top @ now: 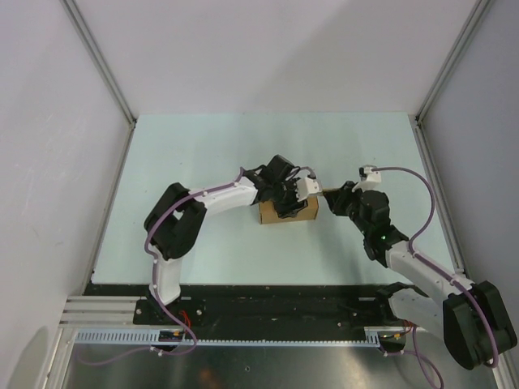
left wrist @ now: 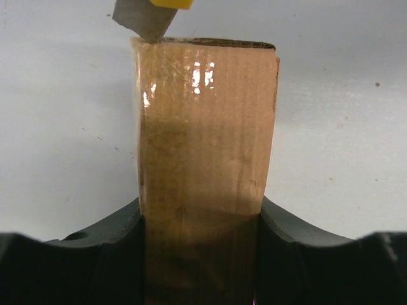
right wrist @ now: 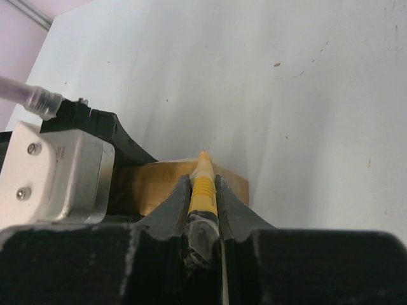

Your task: Unpack the express box

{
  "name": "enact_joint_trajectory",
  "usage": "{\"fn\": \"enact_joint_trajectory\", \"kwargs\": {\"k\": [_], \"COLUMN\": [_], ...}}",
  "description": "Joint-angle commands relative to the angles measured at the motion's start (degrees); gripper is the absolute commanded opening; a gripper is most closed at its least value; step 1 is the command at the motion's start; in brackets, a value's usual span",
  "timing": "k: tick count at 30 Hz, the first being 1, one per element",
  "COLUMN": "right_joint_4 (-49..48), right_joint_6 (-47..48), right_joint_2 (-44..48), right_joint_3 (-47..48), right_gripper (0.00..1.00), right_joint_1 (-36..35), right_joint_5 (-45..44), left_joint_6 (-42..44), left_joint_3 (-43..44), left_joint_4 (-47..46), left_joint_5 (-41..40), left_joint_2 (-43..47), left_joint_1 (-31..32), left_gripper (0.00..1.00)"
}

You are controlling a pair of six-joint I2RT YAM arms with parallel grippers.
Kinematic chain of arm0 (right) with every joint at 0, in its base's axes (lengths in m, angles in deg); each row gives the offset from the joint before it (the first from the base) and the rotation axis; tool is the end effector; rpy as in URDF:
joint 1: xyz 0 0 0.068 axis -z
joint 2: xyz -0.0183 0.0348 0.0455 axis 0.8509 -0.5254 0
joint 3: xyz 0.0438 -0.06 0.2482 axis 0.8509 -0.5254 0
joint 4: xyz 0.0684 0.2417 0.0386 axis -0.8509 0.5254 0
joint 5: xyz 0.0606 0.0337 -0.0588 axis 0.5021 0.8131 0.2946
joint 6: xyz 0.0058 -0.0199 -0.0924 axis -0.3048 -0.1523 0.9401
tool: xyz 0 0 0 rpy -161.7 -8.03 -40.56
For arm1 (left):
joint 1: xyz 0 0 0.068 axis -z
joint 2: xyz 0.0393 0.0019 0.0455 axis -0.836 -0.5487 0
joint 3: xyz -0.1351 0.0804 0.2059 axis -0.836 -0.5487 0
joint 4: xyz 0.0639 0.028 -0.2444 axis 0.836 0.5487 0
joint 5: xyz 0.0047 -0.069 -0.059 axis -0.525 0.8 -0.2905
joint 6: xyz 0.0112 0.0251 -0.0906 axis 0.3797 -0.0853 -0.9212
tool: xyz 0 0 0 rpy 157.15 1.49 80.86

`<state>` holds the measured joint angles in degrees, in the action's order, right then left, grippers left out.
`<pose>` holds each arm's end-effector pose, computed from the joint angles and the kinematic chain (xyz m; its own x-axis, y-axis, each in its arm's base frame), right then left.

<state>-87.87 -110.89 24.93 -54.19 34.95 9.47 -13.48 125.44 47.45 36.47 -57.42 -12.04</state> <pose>0.2523 0.1075 0.2031 -0.3751 0.3308 -0.8660 -0.2392 0.8680 0.4352 0.2929 -0.3324 0.1406 -0.0665 0.7427 -0.6663 0.9857 0.1526 0.0717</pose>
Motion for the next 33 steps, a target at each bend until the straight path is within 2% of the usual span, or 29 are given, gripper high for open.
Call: {"fn": "enact_joint_trajectory", "kwargs": {"k": [1,15,24,33], "right_joint_4": [8.51,19.41,22.85,21.97], "right_joint_6": [-0.61,-3.34,-3.96,-4.39], "right_joint_2": [-1.07,7.97,11.67,16.16], "right_joint_3": [-2.96,-5.51,-5.77,-0.24], "right_gripper": [0.00,0.00,0.00,0.00], "right_joint_1": [-3.01,-5.39,-5.47,0.06], "right_joint_5": [4.91,4.73,4.99,2.80], "left_joint_6": [-6.81,-7.78,-7.78,-4.44], "left_joint_3": [-0.58,0.39,0.83,-0.93], "left_joint_4": [7.27,7.98,8.42,8.33], "left_joint_5": [4.01,1.81,2.78,-2.40], "left_joint_2": [-4.91,-6.85,-7.20,-4.56], "left_joint_1": [-1.71,-2.06,-2.23,-0.04], "left_gripper": [0.40,0.40,0.40,0.40]}}
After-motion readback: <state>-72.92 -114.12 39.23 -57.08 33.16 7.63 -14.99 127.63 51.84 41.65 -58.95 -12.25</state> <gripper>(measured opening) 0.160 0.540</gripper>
